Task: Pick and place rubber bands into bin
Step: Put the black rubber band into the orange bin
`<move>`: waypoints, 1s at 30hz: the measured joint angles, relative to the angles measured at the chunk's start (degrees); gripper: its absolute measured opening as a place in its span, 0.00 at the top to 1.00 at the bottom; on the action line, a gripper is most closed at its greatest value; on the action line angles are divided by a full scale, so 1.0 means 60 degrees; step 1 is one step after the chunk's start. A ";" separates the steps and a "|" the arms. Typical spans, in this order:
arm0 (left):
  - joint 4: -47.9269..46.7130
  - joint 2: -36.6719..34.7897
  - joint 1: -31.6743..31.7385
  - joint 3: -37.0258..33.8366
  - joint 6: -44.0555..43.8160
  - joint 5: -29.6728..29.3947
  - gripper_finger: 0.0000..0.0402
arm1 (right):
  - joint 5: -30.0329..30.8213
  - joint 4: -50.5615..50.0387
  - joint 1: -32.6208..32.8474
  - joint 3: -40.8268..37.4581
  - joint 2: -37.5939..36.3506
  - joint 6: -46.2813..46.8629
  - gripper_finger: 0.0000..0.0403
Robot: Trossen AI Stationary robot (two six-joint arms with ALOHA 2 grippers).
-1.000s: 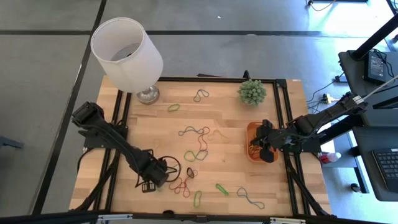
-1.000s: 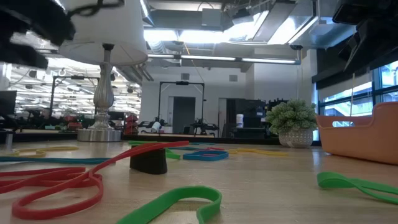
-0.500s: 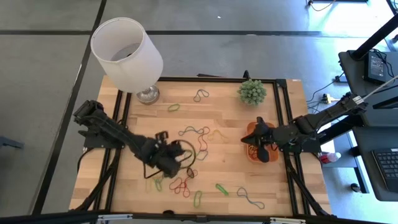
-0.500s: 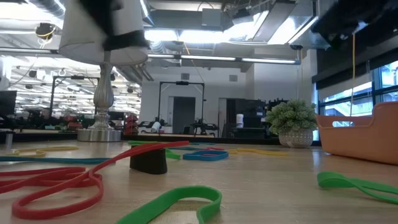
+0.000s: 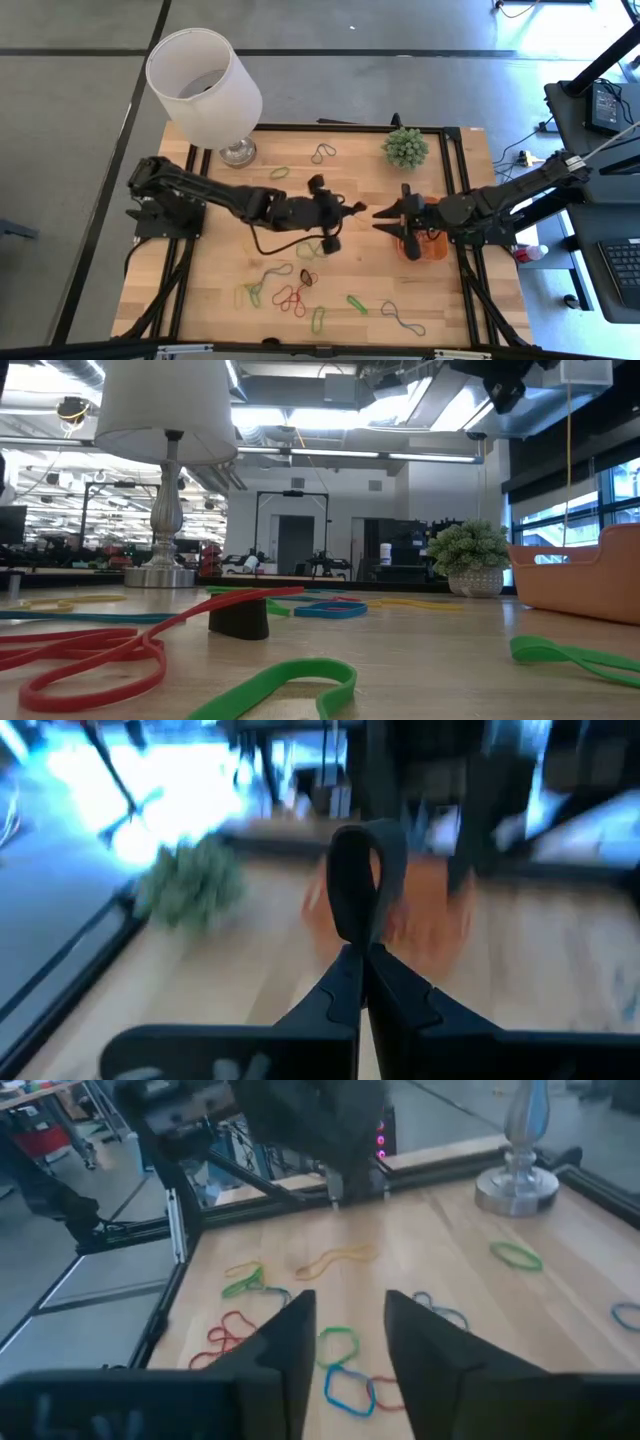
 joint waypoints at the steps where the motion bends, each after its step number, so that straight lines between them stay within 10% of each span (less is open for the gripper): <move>1: 0.0340 0.0056 0.0065 0.0010 0.0095 0.0027 0.99 | -0.0001 0.0148 0.0000 0.0000 0.0083 -0.0154 0.65; 21: 0.0849 0.0527 0.0104 -0.0008 0.0114 0.0456 0.99 | 0.0723 0.2037 -0.0452 0.0000 0.0444 -0.0961 0.51; 30: 0.0849 0.0527 0.0177 -0.0008 0.0114 0.0429 0.99 | 0.0665 0.2171 -0.0479 0.0000 0.0509 -0.0970 0.68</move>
